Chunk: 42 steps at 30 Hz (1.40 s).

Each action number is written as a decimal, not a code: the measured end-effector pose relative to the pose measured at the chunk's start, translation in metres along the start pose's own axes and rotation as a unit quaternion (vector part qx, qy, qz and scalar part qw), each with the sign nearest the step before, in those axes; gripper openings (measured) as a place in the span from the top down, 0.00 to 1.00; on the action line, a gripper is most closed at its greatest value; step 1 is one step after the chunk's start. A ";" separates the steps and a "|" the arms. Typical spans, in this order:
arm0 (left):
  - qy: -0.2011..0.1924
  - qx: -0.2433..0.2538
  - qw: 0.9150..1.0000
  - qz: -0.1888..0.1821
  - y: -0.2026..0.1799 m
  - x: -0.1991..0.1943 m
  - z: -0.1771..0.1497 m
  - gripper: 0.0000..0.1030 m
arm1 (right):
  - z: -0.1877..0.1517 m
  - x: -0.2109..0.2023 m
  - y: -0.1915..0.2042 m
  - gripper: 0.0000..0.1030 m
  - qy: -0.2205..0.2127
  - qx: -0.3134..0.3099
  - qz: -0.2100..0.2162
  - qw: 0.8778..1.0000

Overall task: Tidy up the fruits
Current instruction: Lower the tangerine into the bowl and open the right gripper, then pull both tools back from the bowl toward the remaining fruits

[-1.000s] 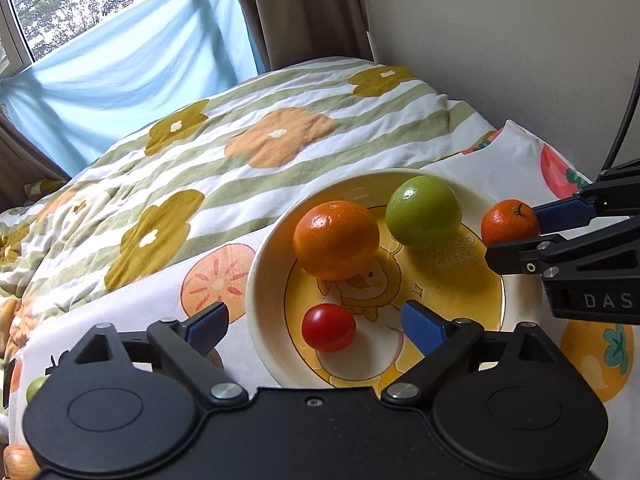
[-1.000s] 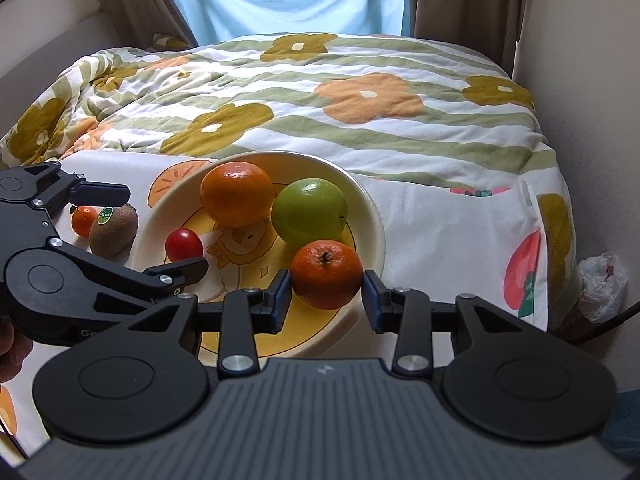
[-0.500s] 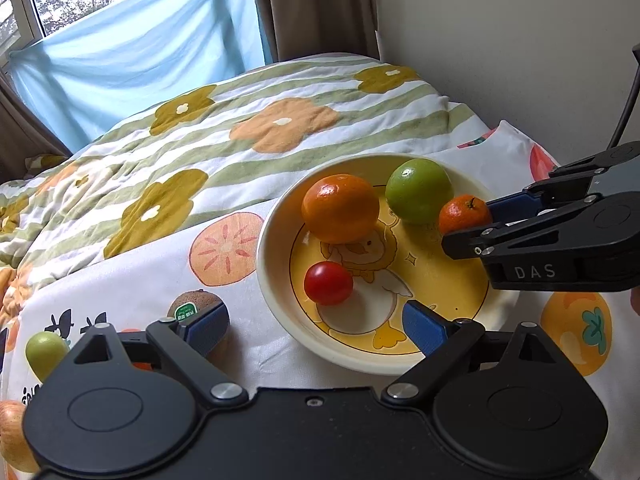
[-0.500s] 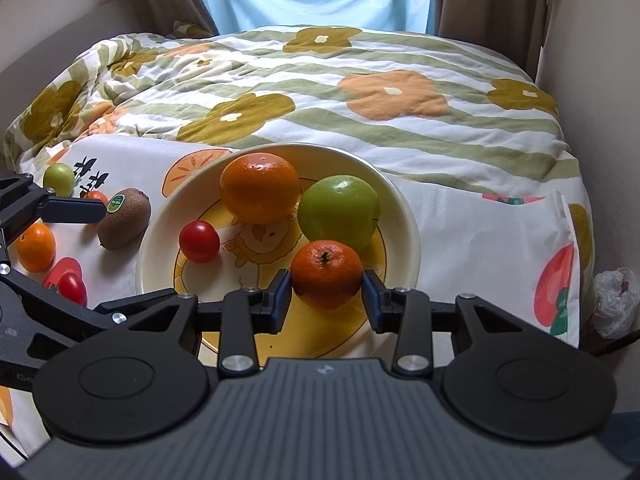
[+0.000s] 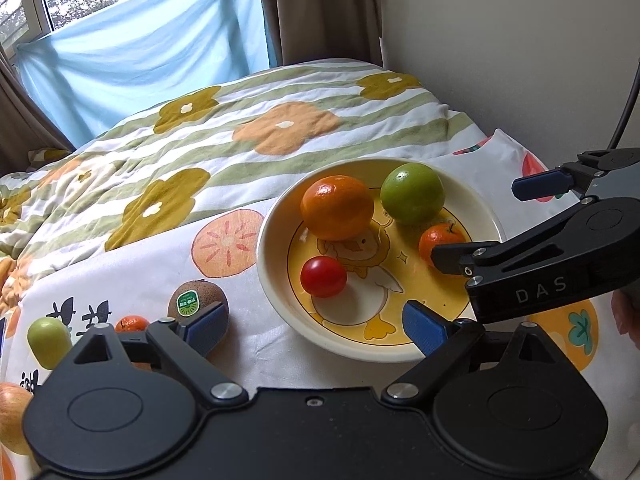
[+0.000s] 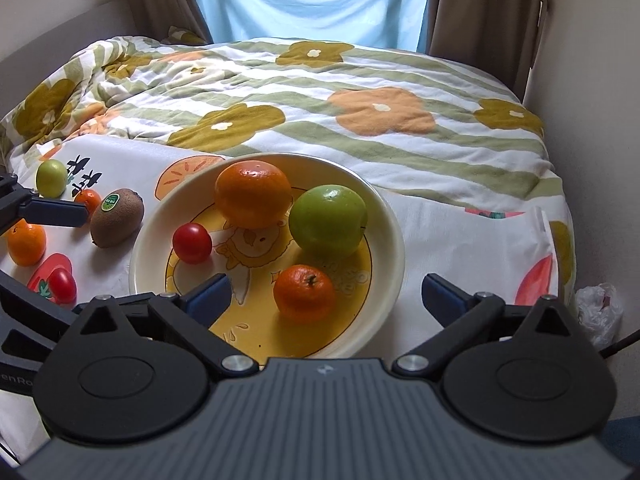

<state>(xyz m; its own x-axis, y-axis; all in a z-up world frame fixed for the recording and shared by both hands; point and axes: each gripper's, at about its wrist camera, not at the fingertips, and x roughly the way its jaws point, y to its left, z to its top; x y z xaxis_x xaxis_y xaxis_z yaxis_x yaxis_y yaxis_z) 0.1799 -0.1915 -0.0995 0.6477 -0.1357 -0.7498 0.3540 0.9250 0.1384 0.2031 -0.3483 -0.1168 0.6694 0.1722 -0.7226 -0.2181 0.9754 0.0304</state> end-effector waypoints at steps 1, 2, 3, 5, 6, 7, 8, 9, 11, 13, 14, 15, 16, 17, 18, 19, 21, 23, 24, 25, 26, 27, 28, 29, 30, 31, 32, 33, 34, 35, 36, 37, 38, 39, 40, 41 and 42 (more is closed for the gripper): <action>-0.002 0.001 1.000 0.001 0.000 -0.002 0.000 0.06 | -0.001 -0.002 -0.001 0.00 0.000 0.004 0.002 1.000; -0.004 0.002 1.000 0.003 -0.001 -0.005 0.000 0.06 | -0.001 -0.004 -0.001 0.00 -0.001 0.007 0.001 1.000; -0.007 0.003 1.000 0.005 -0.001 -0.008 -0.002 0.06 | -0.001 -0.007 -0.001 0.00 -0.003 0.009 -0.001 1.000; -0.010 0.002 1.000 0.007 -0.001 -0.013 -0.003 0.06 | -0.001 -0.012 0.000 0.00 -0.007 0.010 -0.003 1.000; -0.012 0.000 1.000 0.008 -0.001 -0.017 -0.003 0.06 | -0.001 -0.015 0.001 0.00 -0.010 0.011 -0.005 1.000; -0.014 -0.004 1.000 0.010 0.000 -0.021 -0.004 0.06 | -0.001 -0.018 0.001 0.00 -0.011 0.012 -0.006 1.000; -0.016 -0.008 1.000 0.010 0.001 -0.024 -0.005 0.06 | -0.001 -0.022 0.002 0.00 -0.013 0.012 -0.007 1.000; -0.018 -0.013 1.000 0.009 0.001 -0.027 -0.006 0.06 | -0.001 -0.025 0.004 0.00 -0.014 0.011 -0.009 1.000; -0.025 -0.022 0.999 0.011 0.003 -0.037 -0.009 0.06 | -0.002 -0.033 0.007 0.00 -0.018 0.009 -0.012 1.000; -0.031 -0.028 0.999 0.013 0.004 -0.047 -0.013 0.06 | -0.002 -0.042 0.010 0.00 -0.022 0.008 -0.012 1.000; -0.035 -0.031 0.999 0.017 0.004 -0.053 -0.015 0.06 | -0.002 -0.047 0.012 0.00 -0.025 0.009 -0.012 1.000; -0.039 -0.033 0.999 0.018 0.005 -0.058 -0.016 0.06 | -0.002 -0.052 0.014 0.00 -0.027 0.009 -0.012 1.000; -0.043 -0.036 0.998 0.020 0.007 -0.064 -0.018 0.06 | -0.002 -0.057 0.015 0.00 -0.029 0.010 -0.011 0.999; -0.046 -0.038 0.998 0.023 0.007 -0.069 -0.020 0.06 | -0.002 -0.060 0.017 0.00 -0.031 0.010 -0.010 0.999; -0.050 -0.041 0.998 0.025 0.008 -0.074 -0.021 0.06 | -0.002 -0.065 0.020 0.00 -0.034 0.010 -0.010 0.999; -0.054 -0.044 0.997 0.027 0.009 -0.081 -0.023 0.06 | -0.002 -0.070 0.022 0.00 -0.035 0.009 -0.010 0.999; -0.062 -0.050 0.996 0.032 0.012 -0.091 -0.026 0.06 | -0.002 -0.078 0.027 0.00 -0.040 0.010 -0.008 0.999; -0.069 -0.056 0.995 0.037 0.015 -0.102 -0.030 0.06 | -0.002 -0.085 0.032 0.00 -0.044 0.011 -0.005 0.999; -0.073 -0.059 0.995 0.040 0.016 -0.107 -0.033 0.06 | -0.002 -0.089 0.035 0.00 -0.045 0.011 -0.002 0.999; -0.075 -0.061 0.994 0.042 0.017 -0.111 -0.035 0.06 | -0.002 -0.092 0.038 0.00 -0.047 0.010 0.000 0.999; -0.076 -0.063 0.994 0.046 0.018 -0.115 -0.038 0.06 | -0.002 -0.094 0.041 0.00 -0.048 0.010 0.001 0.999; -0.078 -0.066 0.994 0.049 0.019 -0.119 -0.040 0.06 | -0.002 -0.098 0.044 0.00 -0.050 0.010 0.004 0.999; -0.078 -0.070 0.993 0.053 0.021 -0.123 -0.044 0.06 | -0.002 -0.101 0.048 0.00 -0.051 0.009 0.007 0.999; -0.078 -0.074 0.993 0.056 0.023 -0.126 -0.046 0.06 | -0.002 -0.103 0.052 0.00 -0.051 0.008 0.010 0.999; -0.078 -0.080 0.992 0.060 0.026 -0.130 -0.050 0.06 | -0.002 -0.106 0.056 0.00 -0.052 0.006 0.014 0.999; -0.078 -0.085 0.991 0.062 0.029 -0.133 -0.053 0.06 | -0.002 -0.108 0.061 0.00 -0.053 0.002 0.018 0.998; -0.078 -0.089 0.991 0.063 0.032 -0.135 -0.056 0.06 | -0.002 -0.110 0.066 0.00 -0.053 -0.002 0.020 0.998; -0.078 -0.092 0.991 0.064 0.036 -0.138 -0.060 0.06 | -0.002 -0.112 0.072 0.00 -0.054 -0.007 0.020 0.998; -0.077 -0.095 0.990 0.066 0.041 -0.141 -0.064 0.06 | -0.002 -0.114 0.079 0.00 -0.055 -0.011 0.021 0.998; -0.077 -0.096 0.990 0.067 0.045 -0.143 -0.068 0.06 | -0.002 -0.115 0.085 0.00 -0.056 -0.013 0.022 0.998; -0.076 -0.097 0.990 0.069 0.050 -0.146 -0.072 0.06 | -0.003 -0.116 0.091 0.00 -0.057 -0.013 0.023 0.998; -0.076 -0.099 0.990 0.070 0.056 -0.148 -0.075 0.06 | -0.004 -0.117 0.097 0.00 -0.058 -0.013 0.023 0.998; -0.076 -0.101 0.989 0.071 0.062 -0.150 -0.079 0.06 | -0.005 -0.118 0.104 0.00 -0.058 -0.012 0.023 0.998; -0.075 -0.103 0.989 0.070 0.068 -0.152 -0.083 0.06 | -0.005 -0.118 0.111 0.00 -0.057 -0.012 0.022 0.998; -0.074 -0.105 0.989 0.071 0.075 -0.155 -0.088 0.06 | -0.007 -0.118 0.119 0.00 -0.055 -0.010 0.021 0.998; -0.073 -0.107 0.989 0.072 0.081 -0.157 -0.091 0.06 | -0.008 -0.119 0.126 0.00 -0.055 -0.009 0.021 0.998; -0.073 -0.108 0.989 0.073 0.086 -0.159 -0.095 0.06 | -0.009 -0.120 0.133 0.00 -0.055 -0.008 0.023 0.998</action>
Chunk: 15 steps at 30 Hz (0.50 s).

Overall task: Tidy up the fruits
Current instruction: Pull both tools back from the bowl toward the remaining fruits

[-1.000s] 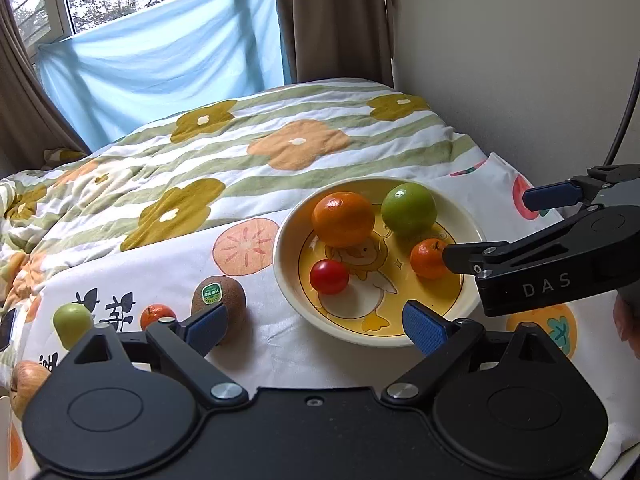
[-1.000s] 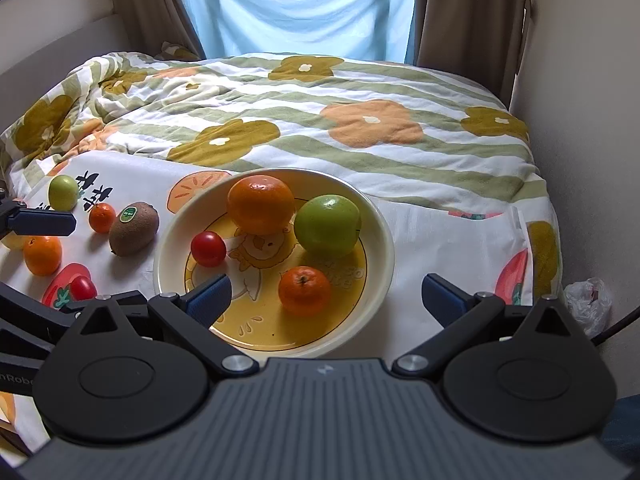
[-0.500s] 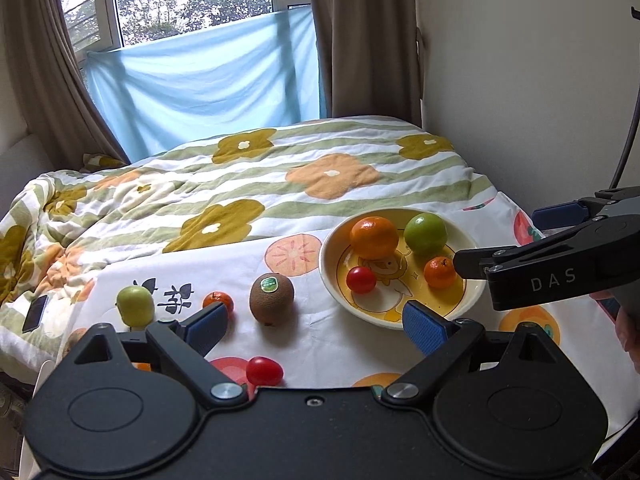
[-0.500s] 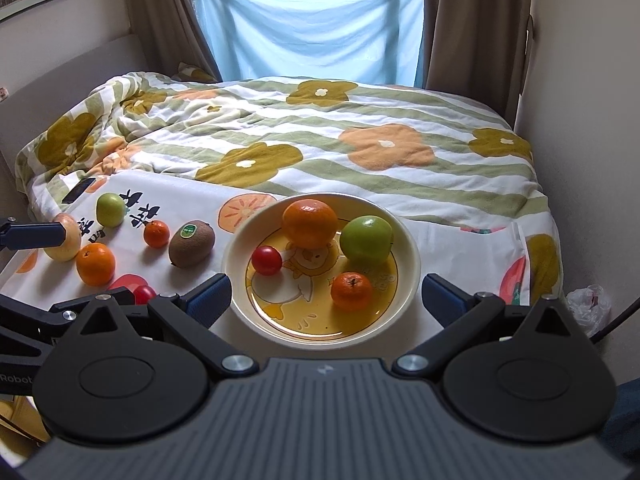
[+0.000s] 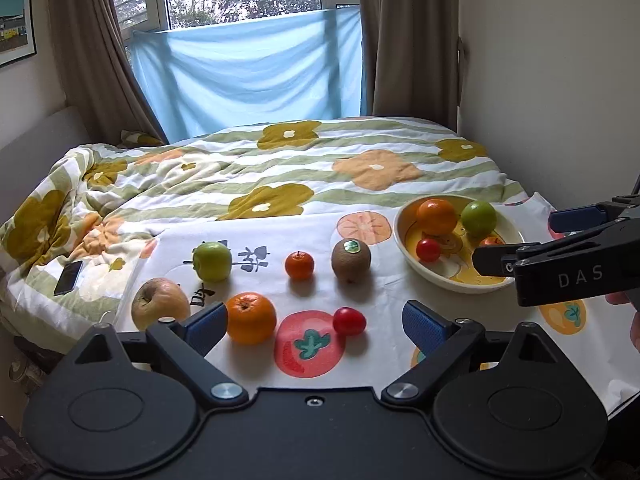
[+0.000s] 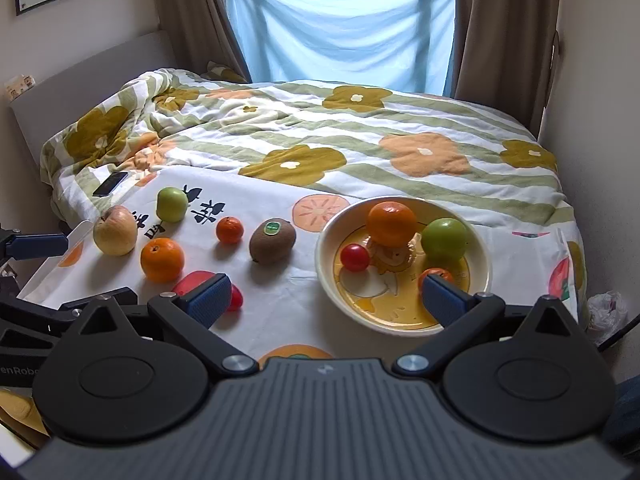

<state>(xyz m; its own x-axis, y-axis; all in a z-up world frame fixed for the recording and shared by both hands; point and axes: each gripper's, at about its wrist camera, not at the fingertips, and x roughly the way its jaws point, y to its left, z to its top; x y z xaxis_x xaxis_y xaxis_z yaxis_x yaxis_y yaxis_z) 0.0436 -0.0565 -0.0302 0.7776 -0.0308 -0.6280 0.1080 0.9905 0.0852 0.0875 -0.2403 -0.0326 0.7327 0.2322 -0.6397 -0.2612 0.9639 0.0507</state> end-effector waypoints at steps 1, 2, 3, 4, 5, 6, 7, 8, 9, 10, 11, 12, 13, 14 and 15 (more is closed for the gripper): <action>0.001 -0.001 1.000 0.001 0.007 -0.001 -0.002 0.06 | -0.001 0.000 0.009 0.00 0.000 0.001 0.002 1.000; 0.001 -0.002 1.000 0.002 0.015 -0.002 -0.004 0.06 | -0.002 0.000 0.016 0.00 0.000 0.003 0.003 1.000; 0.002 -0.004 1.000 0.004 0.021 -0.002 -0.006 0.06 | -0.003 0.001 0.023 0.00 -0.001 0.004 0.004 1.000; 0.003 -0.004 1.000 0.005 0.029 -0.002 -0.009 0.06 | -0.004 0.002 0.030 0.00 -0.001 0.006 0.005 1.000; 0.005 -0.004 1.000 0.005 0.037 0.000 -0.011 0.06 | -0.005 0.004 0.038 0.00 -0.002 0.008 0.006 1.000; 0.007 -0.003 1.000 0.006 0.044 0.001 -0.013 0.06 | -0.006 0.006 0.043 0.00 -0.001 0.010 0.006 1.000; 0.009 -0.002 1.000 0.008 0.051 0.003 -0.014 0.06 | -0.007 0.010 0.050 0.00 0.001 0.012 0.006 1.000; 0.010 0.000 1.000 0.009 0.060 0.005 -0.015 0.06 | -0.008 0.013 0.057 0.00 0.002 0.015 0.005 1.000; 0.012 0.001 1.000 0.010 0.068 0.008 -0.016 0.06 | -0.009 0.015 0.064 0.00 0.001 0.019 0.003 1.000; 0.013 0.003 1.000 0.011 0.077 0.011 -0.017 0.06 | -0.010 0.018 0.071 0.00 0.001 0.023 0.002 1.000; 0.013 0.005 1.000 0.013 0.082 0.014 -0.017 0.06 | -0.011 0.021 0.076 0.00 0.002 0.026 0.002 1.000; 0.013 0.008 1.000 0.014 0.089 0.018 -0.018 0.06 | -0.012 0.025 0.083 0.00 0.002 0.029 0.002 1.000; 0.012 0.013 1.000 0.017 0.097 0.023 -0.018 0.06 | -0.013 0.030 0.089 0.00 0.002 0.031 0.003 1.000; 0.012 0.016 1.000 0.019 0.103 0.027 -0.018 0.06 | -0.014 0.033 0.094 0.00 0.002 0.032 0.004 0.999; 0.011 0.021 1.000 0.021 0.109 0.032 -0.017 0.06 | -0.014 0.038 0.099 0.00 0.003 0.032 0.004 0.999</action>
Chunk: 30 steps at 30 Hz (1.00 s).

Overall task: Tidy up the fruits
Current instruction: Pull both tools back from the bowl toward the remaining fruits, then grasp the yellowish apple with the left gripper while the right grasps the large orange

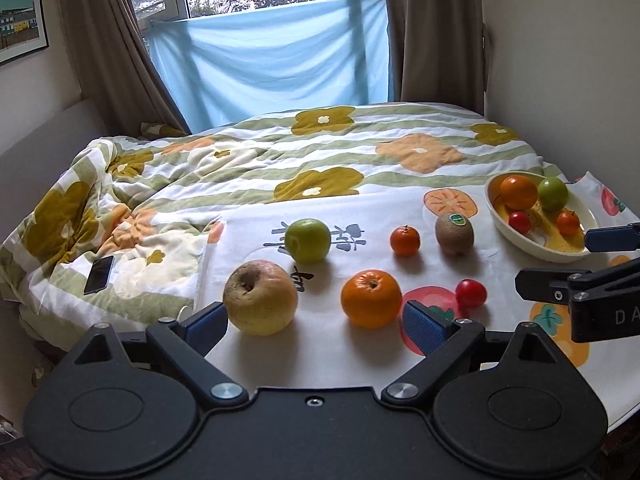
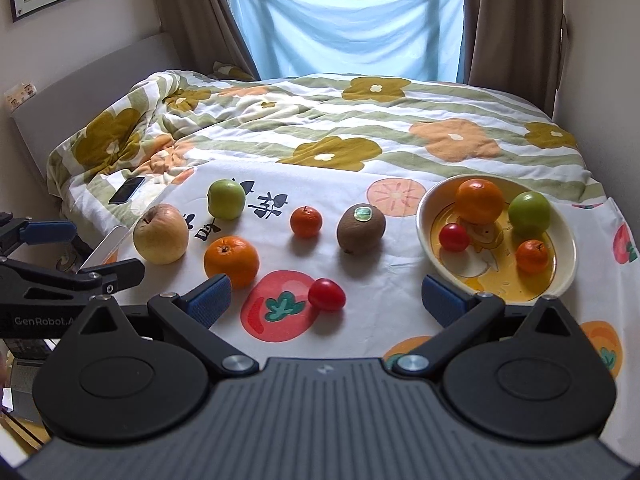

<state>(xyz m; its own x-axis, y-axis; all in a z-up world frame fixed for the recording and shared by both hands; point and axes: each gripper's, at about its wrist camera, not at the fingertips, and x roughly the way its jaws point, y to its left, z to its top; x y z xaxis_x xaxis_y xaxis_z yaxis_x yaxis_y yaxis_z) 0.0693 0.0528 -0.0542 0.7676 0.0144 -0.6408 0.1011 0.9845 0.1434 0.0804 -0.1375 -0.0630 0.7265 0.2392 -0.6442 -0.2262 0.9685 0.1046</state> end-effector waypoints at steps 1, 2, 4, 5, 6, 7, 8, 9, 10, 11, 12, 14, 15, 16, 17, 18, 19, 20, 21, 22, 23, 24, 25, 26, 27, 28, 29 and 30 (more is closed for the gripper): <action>-0.001 0.003 1.000 0.001 0.006 0.005 0.000 0.06 | -0.001 0.005 0.005 0.00 0.001 0.000 0.000 1.000; -0.001 0.005 1.000 0.002 0.011 0.011 0.000 0.06 | -0.002 0.009 0.009 0.00 0.002 0.001 0.001 1.000; 0.002 0.008 1.000 0.003 0.022 0.025 -0.001 0.06 | -0.005 0.020 0.017 0.00 0.003 0.003 0.001 1.000; 0.003 0.010 1.000 0.003 0.026 0.031 -0.002 0.06 | -0.006 0.024 0.020 0.00 0.004 0.003 0.001 1.000; 0.005 0.012 1.000 0.003 0.031 0.039 -0.002 0.06 | -0.007 0.030 0.025 0.00 0.004 0.003 0.001 1.000; 0.007 0.013 1.000 0.003 0.034 0.045 -0.002 0.06 | -0.008 0.036 0.028 0.00 0.006 0.003 0.000 1.000; 0.008 0.015 1.000 0.002 0.037 0.050 -0.002 0.06 | -0.008 0.041 0.032 0.00 0.010 0.001 -0.001 1.000; 0.009 0.019 1.000 0.002 0.039 0.056 -0.002 0.06 | -0.008 0.048 0.035 0.00 0.014 -0.001 -0.004 1.000; 0.011 0.021 1.000 0.002 0.041 0.061 -0.002 0.06 | -0.009 0.054 0.039 0.00 0.017 -0.004 -0.009 1.000; 0.013 0.023 1.000 0.002 0.044 0.068 -0.002 0.06 | -0.009 0.060 0.043 0.00 0.017 -0.007 -0.013 1.000; 0.015 0.025 1.000 0.002 0.047 0.076 -0.002 0.06 | -0.009 0.064 0.046 0.00 0.017 -0.010 -0.015 1.000; 0.020 0.027 0.999 -0.001 0.050 0.086 -0.001 0.06 | -0.009 0.073 0.052 0.00 0.018 -0.015 -0.018 1.000; 0.020 0.027 0.999 -0.002 0.051 0.090 -0.001 0.06 | -0.008 0.077 0.054 0.00 0.018 -0.018 -0.017 1.000; 0.021 0.029 0.999 -0.004 0.052 0.096 -0.001 0.06 | -0.008 0.081 0.057 0.00 0.019 -0.021 -0.016 0.999; 0.023 0.030 0.999 -0.006 0.053 0.099 -0.001 0.06 | -0.008 0.084 0.060 0.00 0.019 -0.024 -0.016 0.999; 0.026 0.033 0.999 -0.009 0.054 0.104 -0.001 0.06 | -0.009 0.087 0.062 0.00 0.019 -0.026 -0.016 0.999; 0.029 0.035 0.999 -0.012 0.054 0.109 -0.001 0.06 | -0.009 0.090 0.065 0.00 0.020 -0.028 -0.014 0.999; 0.031 0.036 0.999 -0.014 0.055 0.113 -0.001 0.07 | -0.010 0.093 0.067 0.00 0.020 -0.028 -0.013 0.999; 0.033 0.036 0.999 -0.017 0.055 0.116 -0.002 0.07 | -0.010 0.095 0.068 0.00 0.022 -0.027 -0.012 0.999; 0.036 0.035 0.999 -0.021 0.055 0.119 -0.002 0.07 | -0.010 0.097 0.069 0.00 0.023 -0.026 -0.011 0.999; 0.038 0.033 0.998 -0.025 0.055 0.122 -0.002 0.07 | -0.010 0.100 0.070 0.00 0.025 -0.025 -0.009 0.999; 0.039 0.031 0.998 -0.027 0.056 0.125 -0.003 0.07 | -0.010 0.102 0.071 0.00 0.027 -0.023 -0.008 0.999; 0.042 0.030 0.998 -0.031 0.056 0.127 -0.003 0.08 | -0.011 0.104 0.072 0.00 0.028 -0.022 -0.007 0.999; 0.043 0.029 0.998 -0.031 0.056 0.129 -0.003 0.08 | -0.010 0.106 0.073 0.00 0.030 -0.022 -0.006 0.999; 0.044 0.029 0.998 -0.032 0.056 0.130 -0.004 0.09 | -0.010 0.107 0.074 0.00 0.031 -0.022 -0.005 0.999; 0.045 0.029 0.998 -0.035 0.057 0.131 -0.004 0.11 | -0.010 0.109 0.075 0.00 0.031 -0.022 -0.004 0.999; 0.046 0.028 0.998 -0.039 0.057 0.132 -0.005 0.15 | -0.010 0.110 0.075 0.00 0.031 -0.022 -0.002 0.999; 0.049 0.027 0.998 -0.042 0.058 0.132 -0.005 0.20 | -0.010 0.111 0.076 0.00 0.031 -0.022 0.000 0.999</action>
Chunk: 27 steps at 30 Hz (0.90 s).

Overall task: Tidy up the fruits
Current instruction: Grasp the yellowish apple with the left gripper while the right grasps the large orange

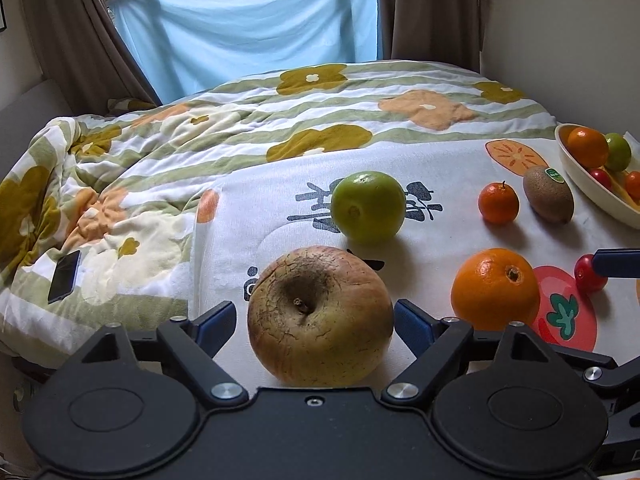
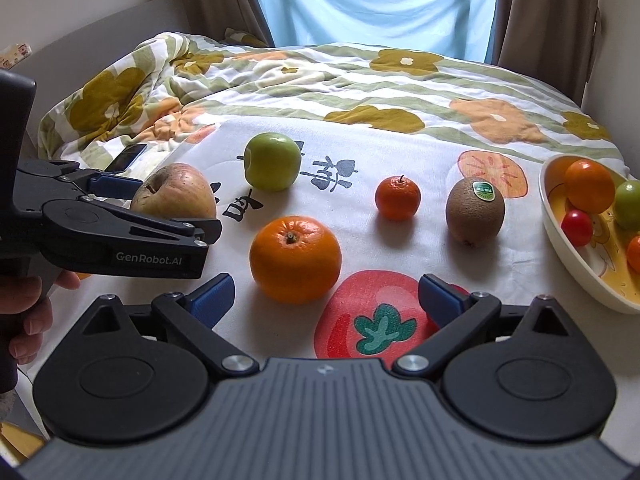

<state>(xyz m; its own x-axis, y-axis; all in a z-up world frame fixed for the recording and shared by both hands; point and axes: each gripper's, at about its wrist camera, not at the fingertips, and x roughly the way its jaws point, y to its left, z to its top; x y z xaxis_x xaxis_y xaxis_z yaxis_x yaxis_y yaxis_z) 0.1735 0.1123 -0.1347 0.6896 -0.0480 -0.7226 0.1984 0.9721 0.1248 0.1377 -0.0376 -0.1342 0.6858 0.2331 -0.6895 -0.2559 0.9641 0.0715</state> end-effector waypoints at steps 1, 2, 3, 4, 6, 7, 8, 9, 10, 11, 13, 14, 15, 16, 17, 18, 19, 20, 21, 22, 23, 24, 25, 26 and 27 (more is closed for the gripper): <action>0.003 -0.001 1.000 -0.008 0.001 0.001 -0.001 0.23 | 0.000 0.001 0.001 0.00 -0.001 -0.001 0.002 1.000; 0.003 -0.001 1.000 -0.009 0.001 0.001 -0.001 0.24 | 0.000 0.002 0.002 0.00 -0.002 -0.002 0.003 1.000; 0.001 -0.001 1.000 -0.010 0.001 0.001 -0.002 0.24 | 0.000 0.003 0.003 0.00 -0.002 -0.003 0.003 1.000; 0.000 -0.001 1.000 -0.010 0.001 0.000 -0.002 0.24 | 0.001 0.004 0.004 0.00 -0.001 -0.004 0.004 1.000; 0.003 -0.002 1.000 -0.009 0.001 -0.001 -0.002 0.24 | 0.001 0.005 0.005 0.00 -0.001 -0.003 0.006 1.000; 0.004 -0.003 1.000 -0.007 0.001 -0.002 -0.003 0.24 | 0.001 0.005 0.005 0.00 -0.001 -0.004 0.007 1.000; 0.005 -0.003 1.000 -0.004 0.001 -0.003 -0.004 0.24 | 0.001 0.006 0.006 0.00 -0.001 -0.005 0.009 1.000; 0.006 -0.004 1.000 -0.003 0.001 -0.005 -0.005 0.24 | 0.001 0.006 0.007 0.00 -0.003 -0.008 0.010 1.000; 0.008 -0.006 1.000 -0.002 0.002 -0.006 -0.006 0.24 | 0.001 0.007 0.008 0.00 -0.004 -0.012 0.012 1.000; 0.010 -0.009 1.000 -0.001 0.003 -0.008 -0.007 0.24 | 0.001 0.008 0.008 0.00 -0.004 -0.015 0.012 1.000; 0.013 -0.014 1.000 -0.001 0.006 -0.010 -0.010 0.24 | 0.000 0.010 0.009 0.00 -0.003 -0.023 0.012 1.000; 0.015 -0.015 1.000 0.001 0.007 -0.012 -0.012 0.24 | 0.001 0.012 0.009 0.00 -0.002 -0.027 0.013 1.000; 0.016 -0.016 1.000 0.002 0.007 -0.014 -0.013 0.24 | 0.001 0.013 0.009 0.00 -0.003 -0.031 0.013 0.999; 0.017 -0.016 1.000 0.004 0.007 -0.015 -0.015 0.24 | 0.001 0.015 0.008 0.00 -0.002 -0.032 0.012 0.999; 0.017 -0.016 1.000 0.004 0.007 -0.016 -0.016 0.24 | 0.001 0.016 0.007 0.00 -0.002 -0.032 0.012 0.999; 0.018 -0.016 1.000 0.005 0.007 -0.017 -0.017 0.24 | 0.002 0.017 0.007 0.01 -0.002 -0.031 0.013 0.999; 0.018 -0.017 1.000 0.006 0.006 -0.018 -0.017 0.24 | 0.002 0.019 0.007 0.02 -0.001 -0.031 0.014 0.999; 0.018 -0.017 1.000 0.006 0.006 -0.019 -0.018 0.24 | 0.003 0.021 0.006 0.04 0.000 -0.031 0.015 0.999; 0.019 -0.017 1.000 0.007 0.005 -0.020 -0.018 0.24 | 0.003 0.022 0.006 0.06 0.001 -0.028 0.017 0.999; 0.019 -0.017 1.000 0.008 0.005 -0.021 -0.019 0.24 | 0.004 0.024 0.005 0.07 0.001 -0.024 0.019 1.000; 0.020 -0.017 1.000 0.009 0.005 -0.021 -0.020 0.24 | 0.005 0.026 0.005 0.10 0.002 -0.019 0.022 1.000; 0.021 -0.017 1.000 0.010 0.005 -0.022 -0.021 0.24 | 0.006 0.027 0.004 0.12 0.003 -0.014 0.024 1.000; 0.022 -0.018 1.000 0.010 0.006 -0.022 -0.021 0.24 | 0.007 0.028 0.004 0.13 0.004 -0.008 0.028 1.000; 0.023 -0.019 1.000 0.011 0.006 -0.023 -0.021 0.24 | 0.008 0.029 0.003 0.15 0.004 -0.005 0.031 1.000; 0.023 -0.018 0.999 0.012 0.005 -0.024 -0.022 0.24 | 0.009 0.030 0.003 0.17 0.006 -0.003 0.034 0.999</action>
<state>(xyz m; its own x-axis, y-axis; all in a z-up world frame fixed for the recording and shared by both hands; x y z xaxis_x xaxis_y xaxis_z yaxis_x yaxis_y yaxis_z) 0.1429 0.1236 -0.1318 0.6607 -0.0155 -0.7505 0.1565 0.9807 0.1175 0.1638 -0.0265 -0.1488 0.6590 0.2961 -0.6914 -0.3056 0.9454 0.1135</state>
